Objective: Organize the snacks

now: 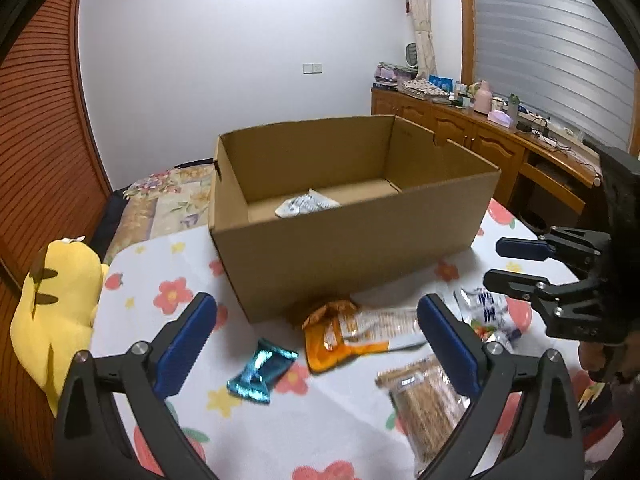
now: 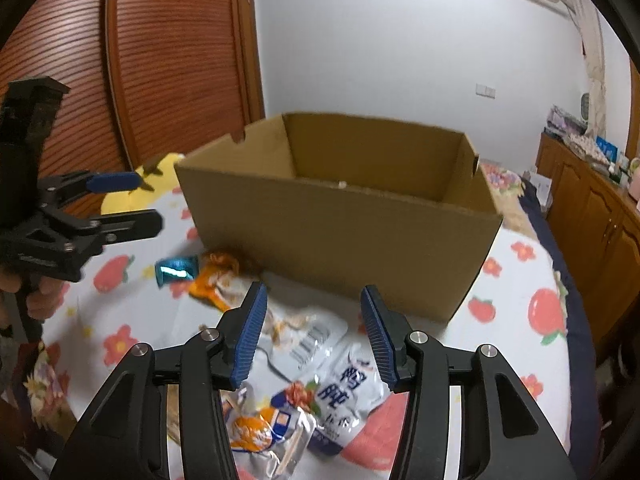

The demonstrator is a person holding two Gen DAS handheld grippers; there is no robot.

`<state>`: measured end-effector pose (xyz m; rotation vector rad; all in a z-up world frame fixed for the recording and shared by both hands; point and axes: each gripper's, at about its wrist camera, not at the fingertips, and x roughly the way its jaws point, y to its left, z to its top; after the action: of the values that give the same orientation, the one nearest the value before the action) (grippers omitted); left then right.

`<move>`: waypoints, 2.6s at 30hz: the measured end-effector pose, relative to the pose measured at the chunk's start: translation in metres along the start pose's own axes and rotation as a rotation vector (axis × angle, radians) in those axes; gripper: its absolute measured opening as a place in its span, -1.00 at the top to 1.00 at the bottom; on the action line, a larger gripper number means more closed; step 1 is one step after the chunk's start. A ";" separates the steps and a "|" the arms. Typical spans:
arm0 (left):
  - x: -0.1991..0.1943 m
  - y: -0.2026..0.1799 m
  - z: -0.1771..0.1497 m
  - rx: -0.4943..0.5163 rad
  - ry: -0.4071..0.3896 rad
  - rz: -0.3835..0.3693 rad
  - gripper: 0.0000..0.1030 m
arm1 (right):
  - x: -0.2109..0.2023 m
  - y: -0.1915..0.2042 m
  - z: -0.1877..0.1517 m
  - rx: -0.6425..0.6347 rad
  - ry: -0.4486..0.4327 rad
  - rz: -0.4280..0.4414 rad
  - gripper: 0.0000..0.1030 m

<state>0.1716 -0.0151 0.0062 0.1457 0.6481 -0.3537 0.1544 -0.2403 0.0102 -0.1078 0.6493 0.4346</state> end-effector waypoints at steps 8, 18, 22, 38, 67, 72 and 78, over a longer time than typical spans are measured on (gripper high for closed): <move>-0.007 0.008 -0.029 -0.011 0.034 0.000 -1.00 | 0.014 0.007 -0.014 -0.015 0.050 0.016 0.02; 0.001 0.044 -0.051 -0.075 0.074 0.008 -0.99 | 0.034 0.021 -0.005 -0.059 0.093 0.065 -0.15; 0.005 0.057 -0.057 -0.097 0.091 -0.005 -0.99 | 0.053 0.026 0.001 -0.073 0.132 0.095 -0.15; 0.024 0.082 -0.062 -0.085 0.132 0.013 -0.99 | 0.117 0.054 0.002 -0.184 0.291 0.146 -0.16; 0.073 0.061 -0.055 -0.023 0.231 -0.041 0.16 | 0.090 0.046 -0.020 -0.246 0.289 0.144 -0.13; 0.069 0.062 -0.057 -0.037 0.223 -0.046 0.35 | 0.091 0.046 -0.020 -0.244 0.285 0.144 -0.13; 0.057 0.059 -0.060 -0.027 0.197 -0.022 0.36 | 0.090 0.047 -0.021 -0.244 0.283 0.139 -0.13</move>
<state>0.2014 0.0386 -0.0746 0.1488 0.8489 -0.3543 0.1865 -0.1701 -0.0590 -0.3618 0.8831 0.6393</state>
